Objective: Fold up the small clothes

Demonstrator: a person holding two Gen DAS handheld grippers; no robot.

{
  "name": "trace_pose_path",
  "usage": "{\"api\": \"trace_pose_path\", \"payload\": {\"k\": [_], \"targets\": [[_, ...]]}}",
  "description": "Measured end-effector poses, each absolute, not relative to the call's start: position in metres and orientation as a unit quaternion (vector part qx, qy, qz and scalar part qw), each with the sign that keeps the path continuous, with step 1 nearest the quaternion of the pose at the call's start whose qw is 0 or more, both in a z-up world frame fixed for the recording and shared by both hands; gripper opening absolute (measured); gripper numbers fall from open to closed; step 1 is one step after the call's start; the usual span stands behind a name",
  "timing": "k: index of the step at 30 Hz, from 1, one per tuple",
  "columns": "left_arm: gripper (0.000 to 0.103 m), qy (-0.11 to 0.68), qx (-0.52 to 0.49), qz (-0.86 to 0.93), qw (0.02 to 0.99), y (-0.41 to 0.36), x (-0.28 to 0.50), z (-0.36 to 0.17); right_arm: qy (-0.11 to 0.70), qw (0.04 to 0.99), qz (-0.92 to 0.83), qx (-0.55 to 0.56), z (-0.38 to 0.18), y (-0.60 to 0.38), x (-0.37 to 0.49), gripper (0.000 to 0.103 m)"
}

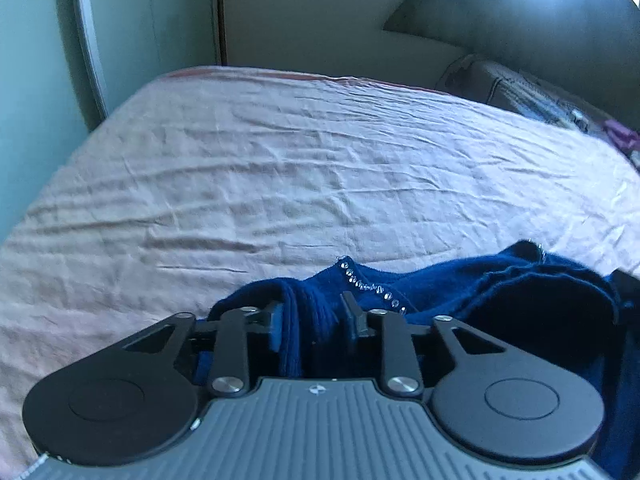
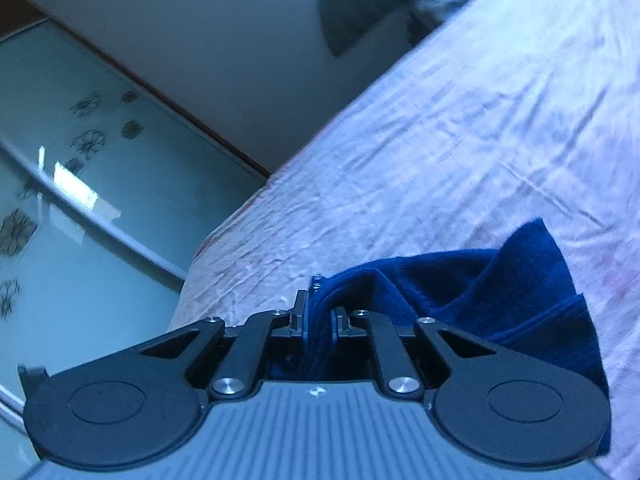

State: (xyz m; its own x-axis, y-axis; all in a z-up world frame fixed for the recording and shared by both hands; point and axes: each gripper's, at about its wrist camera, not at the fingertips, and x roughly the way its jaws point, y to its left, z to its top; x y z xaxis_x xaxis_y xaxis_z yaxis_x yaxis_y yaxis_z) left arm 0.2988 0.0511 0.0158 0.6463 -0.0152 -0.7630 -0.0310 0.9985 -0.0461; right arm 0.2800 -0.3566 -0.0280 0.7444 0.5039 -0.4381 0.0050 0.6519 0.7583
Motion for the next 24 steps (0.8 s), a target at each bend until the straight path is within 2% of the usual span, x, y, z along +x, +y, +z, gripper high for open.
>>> {"api": "trace_pose_path", "payload": {"k": [2, 4, 5, 6, 8, 10, 12, 15, 20, 24], "targets": [[0.041, 0.425, -0.044, 0.002, 0.904, 0.056, 0.302, 0.015, 0.334, 0.837, 0.147, 0.407, -0.036, -0.36, 0.287, 0.017], [0.047, 0.43, -0.061, -0.002, 0.901, 0.06, 0.305, 0.016, 0.333, 0.827, 0.149, 0.429, -0.043, -0.364, 0.292, 0.028], [0.05, 0.432, -0.074, -0.003, 0.899, 0.064, 0.305, 0.017, 0.329, 0.821, 0.15, 0.442, -0.046, -0.367, 0.292, 0.042], [0.053, 0.433, -0.082, -0.003, 0.898, 0.066, 0.305, 0.017, 0.323, 0.818, 0.147, 0.452, -0.047, -0.369, 0.292, 0.063], [0.056, 0.431, -0.1, -0.005, 0.897, 0.072, 0.303, 0.02, 0.299, 0.83, 0.127, 0.454, -0.044, -0.374, 0.286, 0.076], [0.057, 0.426, -0.112, -0.001, 0.898, 0.077, 0.3, 0.024, 0.282, 0.849, 0.108, 0.434, -0.036, -0.376, 0.279, 0.077], [0.065, 0.417, -0.112, 0.014, 0.902, 0.082, 0.297, 0.028, 0.265, 0.873, 0.091, 0.399, -0.023, -0.373, 0.269, 0.077], [0.068, 0.394, -0.102, 0.041, 0.912, 0.088, 0.289, 0.037, 0.252, 0.898, 0.117, 0.341, -0.005, -0.361, 0.263, 0.077], [0.068, 0.398, -0.105, 0.052, 0.91, 0.103, 0.272, 0.04, 0.316, 0.881, 0.222, 0.274, -0.001, -0.316, 0.276, 0.077], [0.068, 0.415, -0.104, 0.044, 0.903, 0.115, 0.246, 0.032, 0.374, 0.877, 0.226, 0.201, -0.014, -0.277, 0.292, 0.075]]}}
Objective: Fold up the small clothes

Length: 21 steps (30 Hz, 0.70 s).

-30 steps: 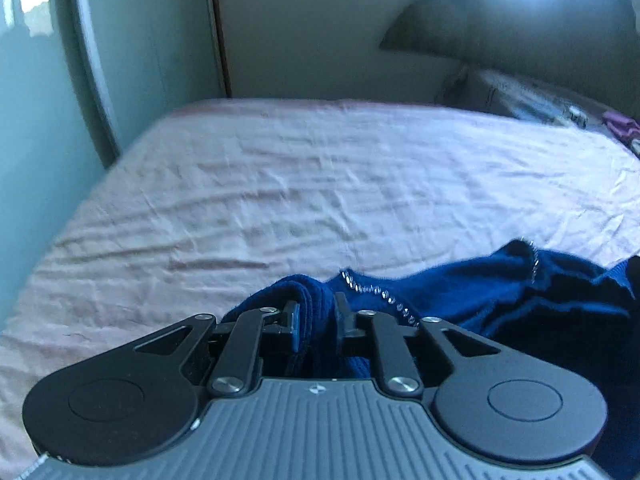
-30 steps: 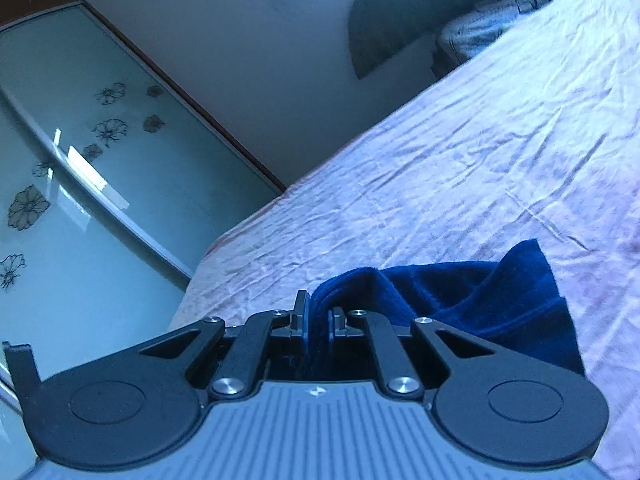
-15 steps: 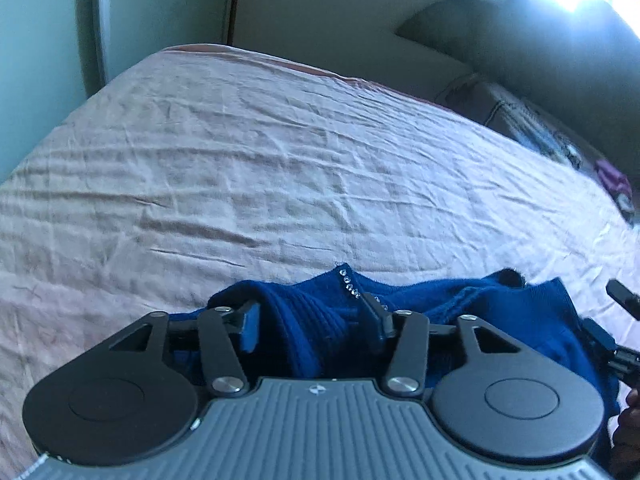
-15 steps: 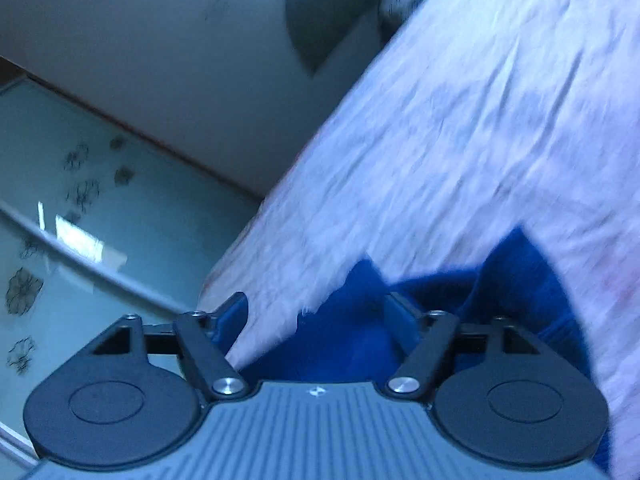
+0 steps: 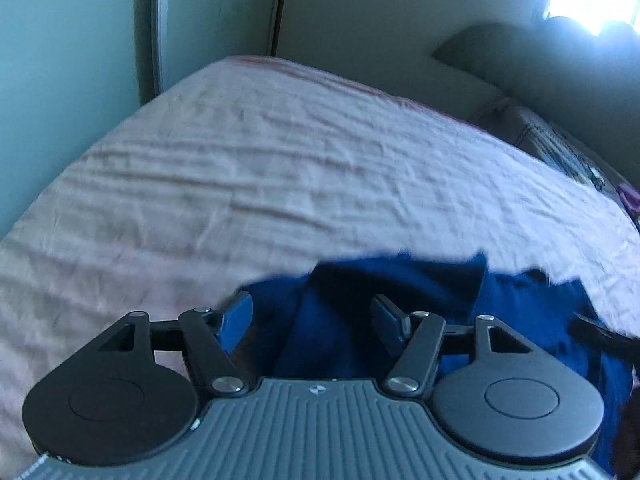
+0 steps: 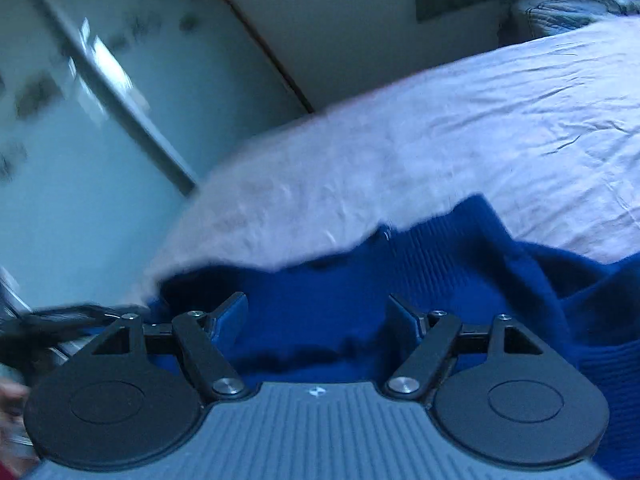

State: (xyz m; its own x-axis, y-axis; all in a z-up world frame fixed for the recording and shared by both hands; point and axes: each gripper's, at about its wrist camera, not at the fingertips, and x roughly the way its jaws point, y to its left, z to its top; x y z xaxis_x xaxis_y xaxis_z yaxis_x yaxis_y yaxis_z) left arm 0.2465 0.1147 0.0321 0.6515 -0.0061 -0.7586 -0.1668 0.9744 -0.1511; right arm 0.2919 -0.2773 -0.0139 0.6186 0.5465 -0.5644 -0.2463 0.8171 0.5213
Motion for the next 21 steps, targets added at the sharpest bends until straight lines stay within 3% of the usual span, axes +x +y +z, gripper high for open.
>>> {"api": "trace_pose_path", "payload": {"k": [4, 8, 13, 16, 17, 19, 20, 21], "targets": [[0.068, 0.426, -0.085, 0.035, 0.9, 0.12, 0.214, 0.025, 0.366, 0.915, 0.125, 0.115, -0.015, -0.257, 0.291, 0.077], [0.068, 0.428, -0.057, 0.017, 0.902, 0.117, 0.184, 0.021, 0.325, 0.917, 0.225, 0.056, 0.008, -0.21, 0.272, 0.076], [0.063, 0.438, -0.023, 0.001, 0.899, 0.111, 0.167, 0.01, 0.332, 0.894, 0.302, -0.005, 0.011, -0.139, 0.273, 0.075], [0.047, 0.454, -0.023, -0.006, 0.891, 0.113, 0.162, 0.0, 0.353, 0.884, 0.307, -0.003, 0.003, -0.11, 0.291, 0.075], [0.035, 0.459, -0.023, -0.01, 0.888, 0.113, 0.16, -0.003, 0.357, 0.882, 0.308, 0.005, 0.001, -0.104, 0.296, 0.075], [0.029, 0.459, -0.021, -0.013, 0.888, 0.114, 0.154, -0.005, 0.347, 0.886, 0.305, 0.035, 0.0, -0.101, 0.309, 0.075], [0.018, 0.458, -0.018, -0.015, 0.889, 0.113, 0.152, -0.005, 0.338, 0.893, 0.294, 0.052, 0.002, -0.101, 0.313, 0.075], [0.015, 0.457, -0.014, -0.018, 0.889, 0.112, 0.15, -0.004, 0.329, 0.901, 0.274, 0.071, 0.003, -0.105, 0.317, 0.075]]}}
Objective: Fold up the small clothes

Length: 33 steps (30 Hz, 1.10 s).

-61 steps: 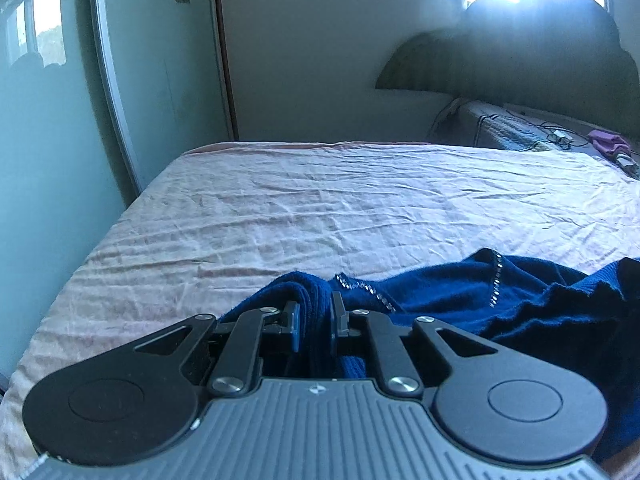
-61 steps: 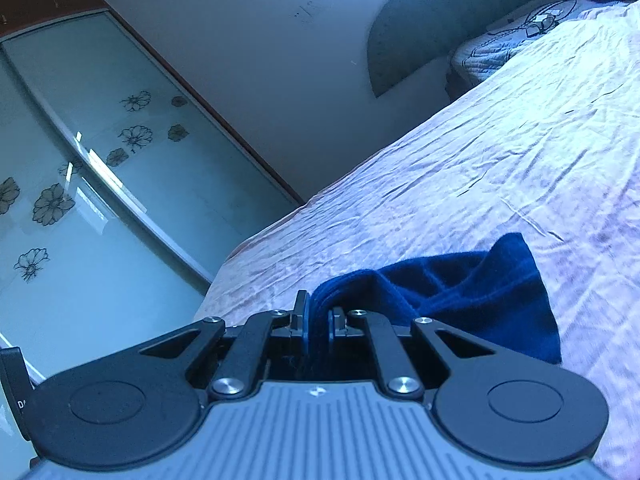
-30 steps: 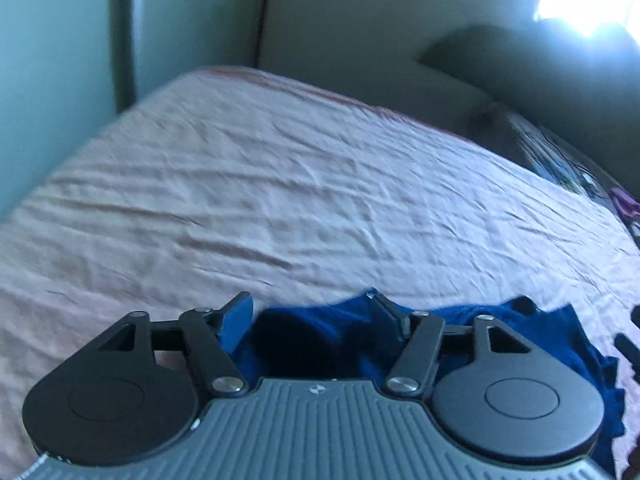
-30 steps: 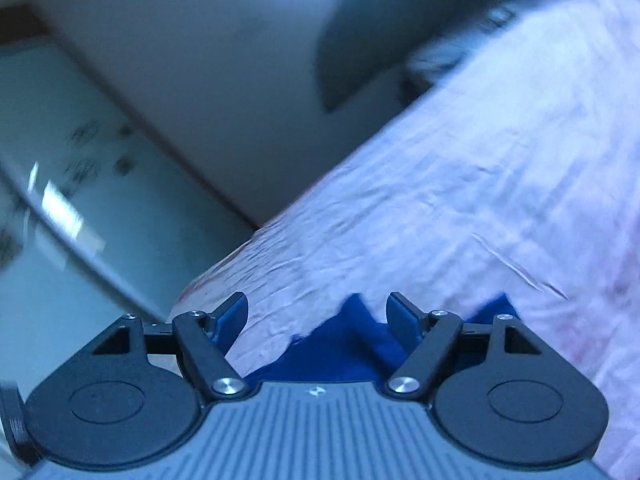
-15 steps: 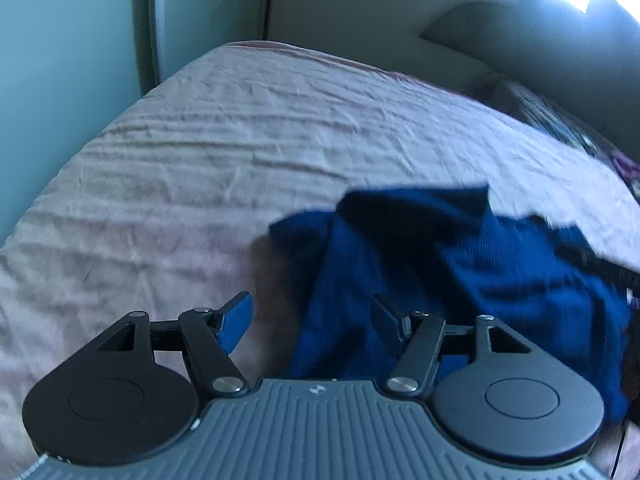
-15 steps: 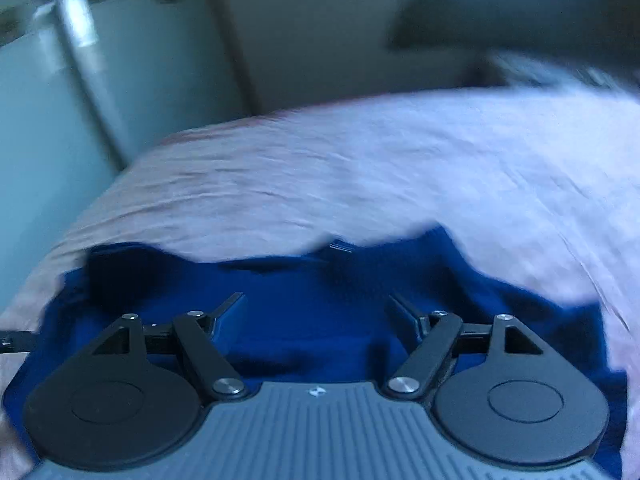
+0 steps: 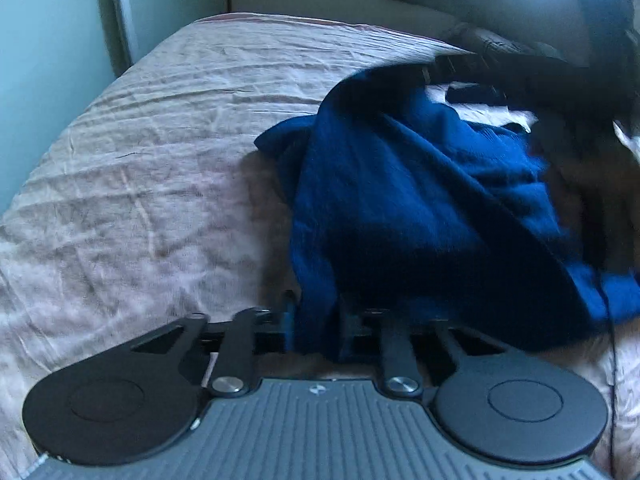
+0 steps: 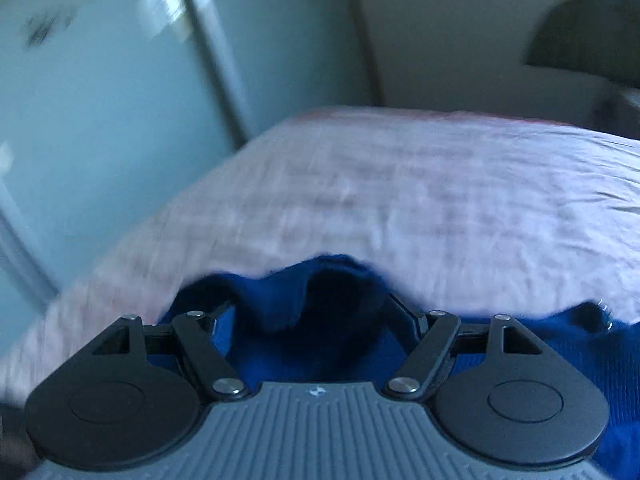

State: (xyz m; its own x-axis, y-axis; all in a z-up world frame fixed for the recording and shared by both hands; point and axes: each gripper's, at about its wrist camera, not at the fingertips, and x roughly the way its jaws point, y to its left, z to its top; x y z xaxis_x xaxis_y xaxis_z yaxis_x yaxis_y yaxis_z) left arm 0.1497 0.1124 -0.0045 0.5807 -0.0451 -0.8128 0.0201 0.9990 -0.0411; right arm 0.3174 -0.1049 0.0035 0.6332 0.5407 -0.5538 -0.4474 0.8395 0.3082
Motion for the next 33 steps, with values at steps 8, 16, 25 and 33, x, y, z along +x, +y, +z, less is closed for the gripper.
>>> {"api": "trace_pose_path", "payload": {"k": [8, 16, 25, 33], "targets": [[0.014, 0.446, 0.004, -0.02, 0.895, 0.113, 0.132, -0.003, 0.287, 0.928, 0.183, 0.153, 0.026, -0.175, 0.298, 0.079], [0.035, 0.43, -0.021, -0.036, 0.902, 0.113, 0.138, -0.001, 0.301, 0.913, 0.146, 0.233, 0.018, -0.322, 0.225, 0.083], [0.017, 0.422, -0.014, -0.031, 0.906, 0.104, 0.143, -0.005, 0.363, 0.914, 0.134, 0.123, -0.007, -0.365, 0.131, 0.074], [0.006, 0.417, -0.02, -0.022, 0.908, 0.109, 0.136, 0.003, 0.363, 0.915, 0.14, 0.106, -0.019, -0.355, 0.109, 0.003]]}}
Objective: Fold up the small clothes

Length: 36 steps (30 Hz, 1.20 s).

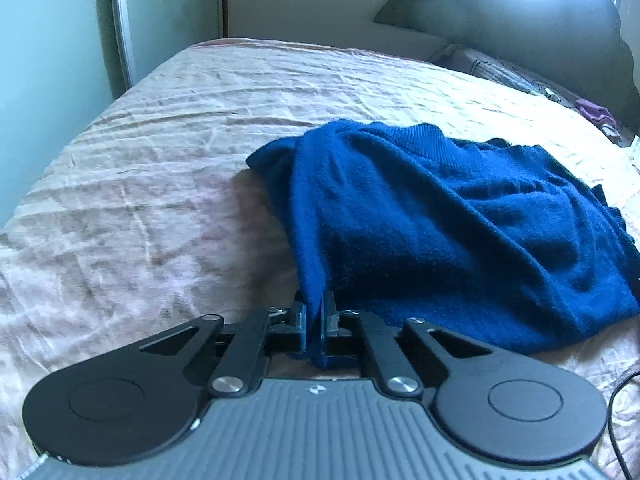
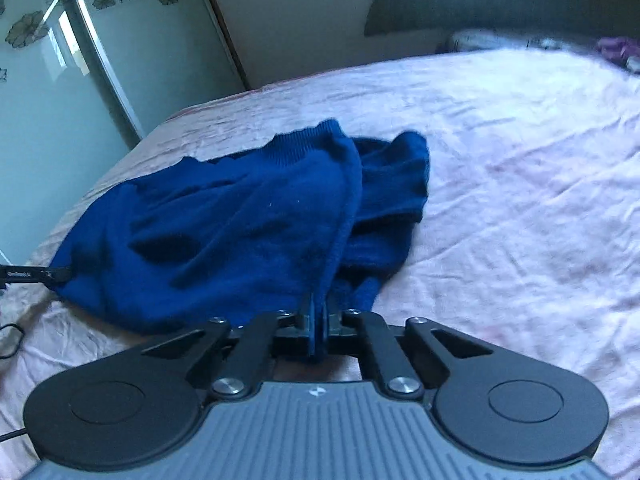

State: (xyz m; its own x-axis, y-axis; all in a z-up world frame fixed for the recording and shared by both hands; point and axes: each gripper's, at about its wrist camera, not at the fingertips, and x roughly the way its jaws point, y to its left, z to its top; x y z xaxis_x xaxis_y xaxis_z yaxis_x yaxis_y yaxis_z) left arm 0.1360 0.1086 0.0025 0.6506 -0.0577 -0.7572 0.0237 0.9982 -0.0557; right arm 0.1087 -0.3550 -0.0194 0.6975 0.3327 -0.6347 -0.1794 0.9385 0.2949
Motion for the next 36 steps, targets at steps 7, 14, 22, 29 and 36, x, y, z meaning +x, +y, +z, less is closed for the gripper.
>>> {"api": "trace_pose_path", "payload": {"k": [7, 14, 22, 29, 36], "targets": [[0.006, 0.412, -0.016, -0.048, 0.91, 0.116, 0.116, 0.011, 0.362, 0.92, 0.118, 0.092, -0.003, -0.376, 0.08, 0.002], [0.027, 0.443, -0.001, -0.046, 0.895, 0.118, 0.12, 0.0, 0.354, 0.933, 0.035, 0.054, -0.003, -0.377, 0.075, 0.005], [0.063, 0.415, 0.022, 0.002, 0.91, 0.119, 0.108, 0.015, 0.342, 0.929, 0.137, -0.023, 0.003, -0.309, 0.102, 0.056], [0.068, 0.415, 0.016, 0.039, 0.909, 0.132, 0.119, 0.02, 0.338, 0.933, 0.12, -0.033, 0.009, -0.295, 0.102, 0.056], [0.071, 0.412, -0.005, 0.037, 0.91, 0.123, 0.131, 0.025, 0.305, 0.921, 0.231, -0.069, 0.022, -0.207, 0.094, 0.062]]}}
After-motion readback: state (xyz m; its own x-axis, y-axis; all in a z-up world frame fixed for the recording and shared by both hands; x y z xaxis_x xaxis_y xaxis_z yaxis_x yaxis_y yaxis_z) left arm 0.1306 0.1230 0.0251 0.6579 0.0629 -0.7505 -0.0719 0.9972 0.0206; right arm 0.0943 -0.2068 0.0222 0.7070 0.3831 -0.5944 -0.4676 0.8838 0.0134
